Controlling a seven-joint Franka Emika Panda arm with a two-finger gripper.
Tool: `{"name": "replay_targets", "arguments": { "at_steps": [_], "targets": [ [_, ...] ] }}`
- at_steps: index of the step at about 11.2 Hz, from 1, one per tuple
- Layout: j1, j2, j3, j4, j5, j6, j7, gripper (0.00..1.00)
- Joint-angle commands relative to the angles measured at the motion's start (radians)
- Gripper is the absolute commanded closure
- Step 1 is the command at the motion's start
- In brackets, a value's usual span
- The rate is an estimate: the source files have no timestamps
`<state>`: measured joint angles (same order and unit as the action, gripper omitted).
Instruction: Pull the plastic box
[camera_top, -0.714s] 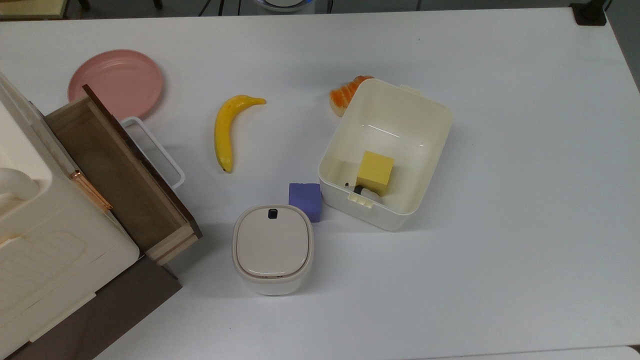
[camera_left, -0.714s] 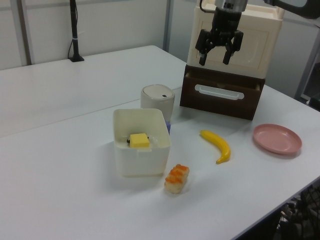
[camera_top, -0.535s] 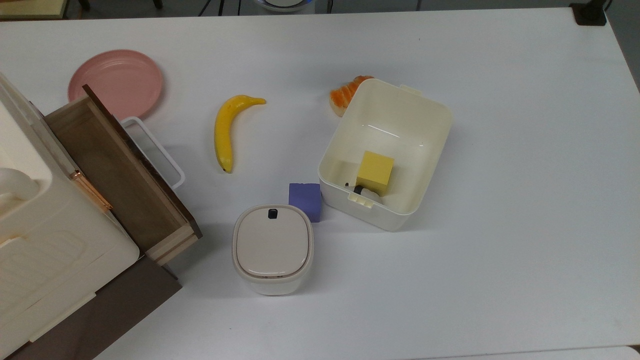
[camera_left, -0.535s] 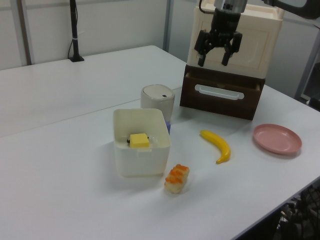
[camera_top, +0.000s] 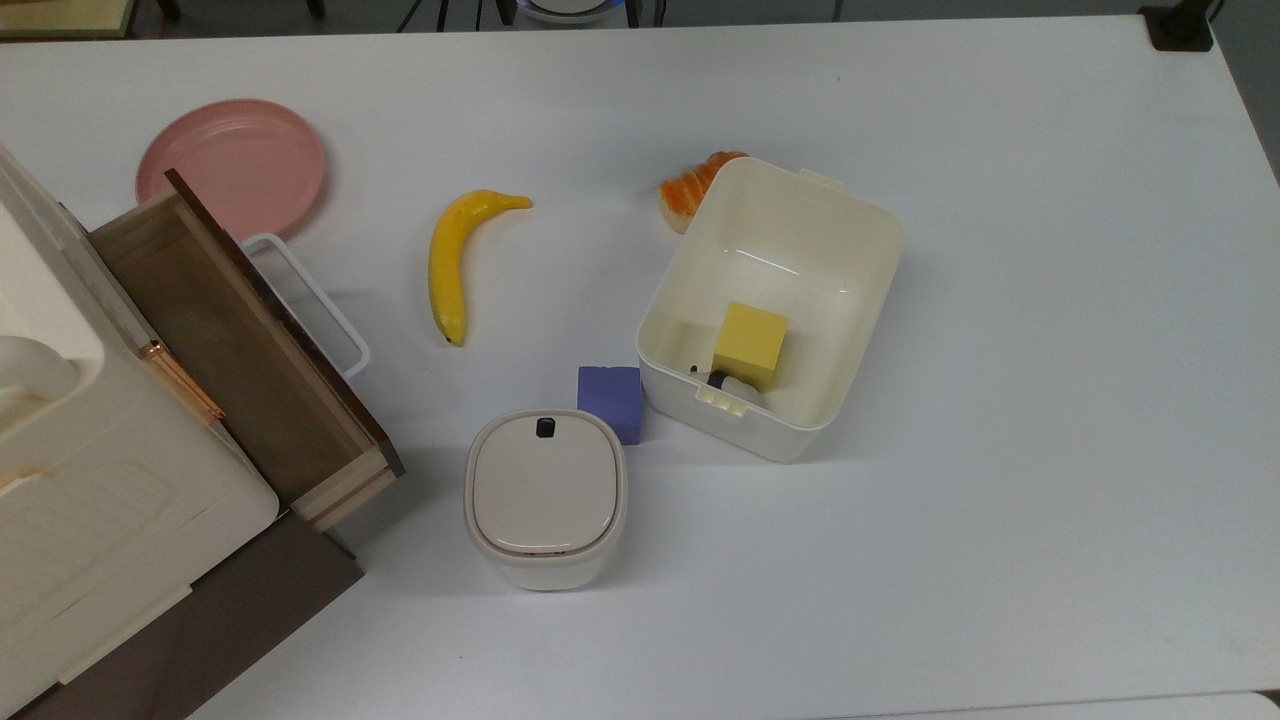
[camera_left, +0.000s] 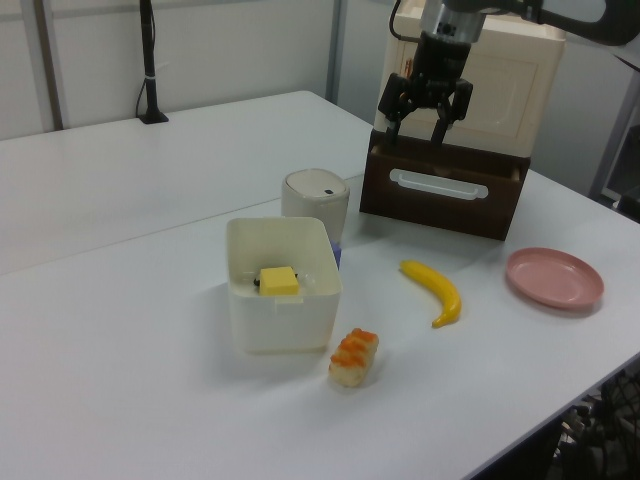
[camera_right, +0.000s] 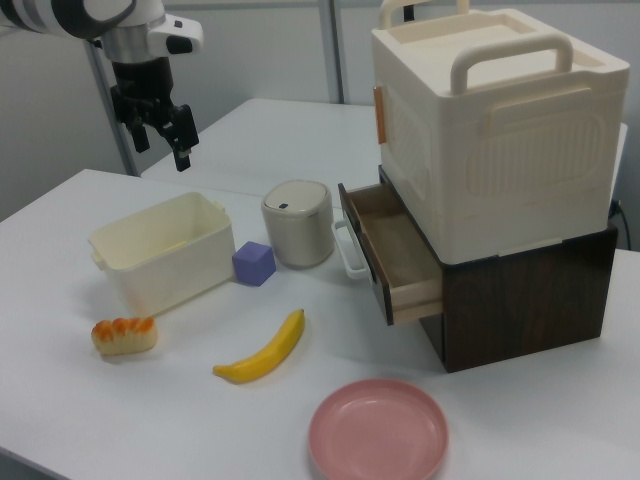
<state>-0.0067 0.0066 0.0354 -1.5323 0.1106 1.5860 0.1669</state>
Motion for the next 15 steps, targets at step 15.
{"name": "replay_targets", "arguments": {
  "at_steps": [15],
  "targets": [
    [0.086,0.131,0.083,-0.04,0.014,0.281,-0.897,0.0]
  ]
}}
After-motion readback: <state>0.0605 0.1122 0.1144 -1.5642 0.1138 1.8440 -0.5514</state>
